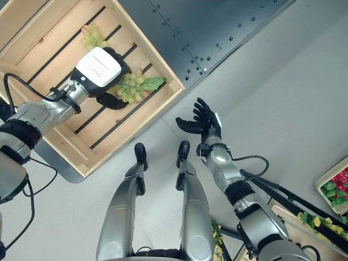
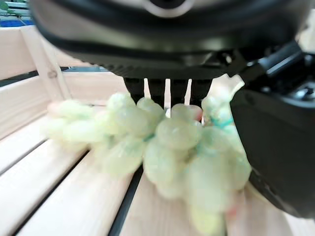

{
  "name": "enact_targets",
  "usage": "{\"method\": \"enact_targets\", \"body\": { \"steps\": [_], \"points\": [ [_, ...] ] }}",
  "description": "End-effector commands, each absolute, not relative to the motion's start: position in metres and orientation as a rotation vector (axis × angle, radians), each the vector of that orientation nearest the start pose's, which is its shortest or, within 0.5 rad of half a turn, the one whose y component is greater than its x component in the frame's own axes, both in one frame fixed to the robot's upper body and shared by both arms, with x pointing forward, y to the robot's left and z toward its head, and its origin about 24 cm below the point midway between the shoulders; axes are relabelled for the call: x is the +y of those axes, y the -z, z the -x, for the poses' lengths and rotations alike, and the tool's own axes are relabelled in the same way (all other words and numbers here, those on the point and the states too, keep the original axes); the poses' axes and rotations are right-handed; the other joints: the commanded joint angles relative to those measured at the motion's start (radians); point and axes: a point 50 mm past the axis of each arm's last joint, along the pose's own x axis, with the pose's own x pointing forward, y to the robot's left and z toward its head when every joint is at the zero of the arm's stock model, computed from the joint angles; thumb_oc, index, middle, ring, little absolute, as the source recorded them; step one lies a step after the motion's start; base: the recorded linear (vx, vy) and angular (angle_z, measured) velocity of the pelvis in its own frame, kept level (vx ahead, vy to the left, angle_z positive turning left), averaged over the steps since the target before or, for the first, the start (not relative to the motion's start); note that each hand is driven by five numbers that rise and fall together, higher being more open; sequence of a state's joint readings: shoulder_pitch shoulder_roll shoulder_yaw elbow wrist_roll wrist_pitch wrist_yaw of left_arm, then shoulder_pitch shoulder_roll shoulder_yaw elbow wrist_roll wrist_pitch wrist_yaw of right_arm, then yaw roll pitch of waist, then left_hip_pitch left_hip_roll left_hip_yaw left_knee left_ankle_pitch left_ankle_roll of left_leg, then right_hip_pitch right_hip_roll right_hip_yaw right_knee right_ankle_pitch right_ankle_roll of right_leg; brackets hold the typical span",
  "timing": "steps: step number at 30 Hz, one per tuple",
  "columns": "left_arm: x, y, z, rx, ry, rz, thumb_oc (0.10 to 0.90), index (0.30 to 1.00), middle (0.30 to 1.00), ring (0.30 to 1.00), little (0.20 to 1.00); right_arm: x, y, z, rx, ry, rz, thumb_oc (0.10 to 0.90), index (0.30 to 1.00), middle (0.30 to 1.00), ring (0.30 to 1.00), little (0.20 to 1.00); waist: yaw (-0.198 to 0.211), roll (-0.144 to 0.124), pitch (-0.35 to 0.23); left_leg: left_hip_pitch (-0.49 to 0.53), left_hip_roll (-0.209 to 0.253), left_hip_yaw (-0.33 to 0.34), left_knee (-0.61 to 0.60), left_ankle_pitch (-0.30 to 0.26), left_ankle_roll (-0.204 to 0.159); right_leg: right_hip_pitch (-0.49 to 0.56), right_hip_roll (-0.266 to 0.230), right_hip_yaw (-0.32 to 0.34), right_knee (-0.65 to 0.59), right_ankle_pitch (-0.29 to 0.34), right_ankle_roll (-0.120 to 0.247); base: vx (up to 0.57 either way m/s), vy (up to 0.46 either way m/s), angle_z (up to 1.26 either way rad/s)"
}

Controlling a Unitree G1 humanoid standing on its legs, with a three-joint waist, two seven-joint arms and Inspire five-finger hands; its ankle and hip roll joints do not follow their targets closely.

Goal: Pick up the fruits from the basket on one side to the basket on the other side

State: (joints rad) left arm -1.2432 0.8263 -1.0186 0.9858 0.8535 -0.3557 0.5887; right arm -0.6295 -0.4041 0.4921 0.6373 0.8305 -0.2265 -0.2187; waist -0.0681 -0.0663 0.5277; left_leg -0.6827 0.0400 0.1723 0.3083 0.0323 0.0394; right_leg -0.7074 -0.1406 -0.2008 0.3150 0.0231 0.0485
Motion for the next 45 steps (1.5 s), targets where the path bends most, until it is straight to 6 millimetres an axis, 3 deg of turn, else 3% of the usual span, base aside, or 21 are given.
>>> {"method": "enact_targets", "body": {
  "steps": [1,10,13,17,20,23,27,31,34,39,45],
  "points": [
    [0.191,-0.176,-0.392,-0.756,0.285,-2.049,0.400,0.300,0.300,0.300,0.300,-0.164,-0.100,-0.357,-0.130,0.045,-0.270,0.800,0.900,0.900,0.900,0.900,0.000,0.014,-0.008,0.020,0.028,0.054,0.052,-0.098,-0.069,0.031,0.012,-0.016,0.059,-0.090,0.020,0.00,0.000,0.00],
    [0.196,-0.172,-0.384,-0.797,0.290,-2.002,0.400,0.300,0.300,0.300,0.300,-0.169,-0.094,-0.352,-0.131,0.056,-0.272,0.800,0.900,0.900,0.900,0.900,0.009,0.035,-0.008,0.132,0.019,0.049,0.019,-0.104,-0.066,0.132,0.010,-0.005,0.037,-0.098,0.024,-0.01,0.000,-0.01],
    [0.199,-0.176,-0.382,-0.793,0.239,-1.908,0.400,0.300,0.300,0.300,0.300,-0.172,-0.092,-0.350,-0.130,0.067,-0.280,0.800,0.900,0.900,0.900,0.900,0.015,0.042,-0.008,0.195,0.016,0.046,0.003,-0.107,-0.063,0.189,0.007,-0.005,0.031,-0.104,0.024,-0.03,-0.009,-0.08],
    [0.207,-0.181,-0.377,-0.755,0.103,-1.671,0.400,0.300,0.300,0.300,0.300,-0.174,-0.087,-0.345,-0.126,0.072,-0.287,0.800,0.900,0.900,0.900,0.900,0.024,0.052,-0.008,0.298,0.009,0.037,-0.027,-0.112,-0.061,0.286,0.001,-0.005,0.009,-0.110,0.028,-0.02,-0.008,-0.09],
    [0.219,-0.179,-0.370,-0.695,-0.033,-1.373,0.400,0.300,0.300,0.300,0.300,-0.176,-0.078,-0.339,-0.112,0.075,-0.286,0.800,0.900,0.900,0.900,0.900,0.032,0.062,-0.008,0.394,-0.002,0.022,-0.066,-0.108,-0.062,0.382,-0.001,-0.003,-0.023,-0.114,0.028,0.01,0.002,-0.04],
    [0.231,-0.161,-0.358,-0.611,-0.147,-1.045,0.400,0.300,0.300,0.300,0.300,-0.177,-0.062,-0.326,-0.072,0.085,-0.293,0.800,0.900,0.900,0.900,0.900,0.039,0.071,-0.064,0.468,-0.015,0.006,-0.126,-0.096,-0.064,0.455,-0.001,-0.002,-0.072,-0.111,0.027,0.08,0.014,-0.03],
    [0.229,-0.134,-0.342,-0.514,-0.207,-0.654,0.400,0.300,0.300,0.300,0.300,-0.174,-0.040,-0.311,-0.017,0.093,-0.306,0.800,0.900,0.900,0.900,0.900,0.050,0.088,-0.147,0.565,-0.025,-0.011,-0.215,-0.084,-0.067,0.554,0.001,-0.010,-0.146,-0.105,0.029,0.10,0.002,0.04],
    [0.217,-0.114,-0.332,-0.434,-0.170,-0.441,0.400,0.300,0.300,0.300,0.300,-0.166,-0.026,-0.299,0.017,0.072,-0.319,0.800,0.900,0.900,0.900,0.900,0.055,0.098,-0.224,0.649,-0.033,-0.026,-0.277,-0.082,-0.066,0.641,0.007,-0.015,-0.209,-0.098,0.031,0.13,-0.028,0.13],
    [0.210,-0.115,-0.327,-0.443,-0.122,-0.383,0.400,0.300,0.300,0.300,0.300,-0.161,-0.023,-0.294,0.031,0.040,-0.322,0.800,0.900,0.900,0.900,0.900,0.057,0.102,-0.268,0.686,-0.033,-0.021,-0.291,-0.088,-0.065,0.682,0.006,-0.022,-0.230,-0.097,0.031,0.13,-0.038,0.07],
    [0.206,-0.122,-0.322,-0.419,-0.070,-0.138,0.400,0.300,0.300,0.300,0.300,-0.149,-0.019,-0.285,0.045,-0.113,-0.322,0.800,0.900,0.900,0.900,0.900,0.061,0.114,-0.337,0.753,-0.032,-0.022,-0.322,-0.097,-0.061,0.761,0.003,-0.027,-0.282,-0.092,0.031,0.14,-0.038,0.06],
    [0.175,-0.126,-0.322,-0.365,0.095,0.217,0.400,0.300,0.300,0.300,0.300,-0.126,-0.033,-0.284,-0.013,-0.331,-0.317,0.800,0.900,0.900,0.900,0.900,0.074,0.110,-0.395,0.812,-0.024,-0.052,-0.396,-0.077,-0.071,0.850,0.011,-0.054,-0.390,-0.054,0.037,0.07,-0.102,0.07]
  ]
}}
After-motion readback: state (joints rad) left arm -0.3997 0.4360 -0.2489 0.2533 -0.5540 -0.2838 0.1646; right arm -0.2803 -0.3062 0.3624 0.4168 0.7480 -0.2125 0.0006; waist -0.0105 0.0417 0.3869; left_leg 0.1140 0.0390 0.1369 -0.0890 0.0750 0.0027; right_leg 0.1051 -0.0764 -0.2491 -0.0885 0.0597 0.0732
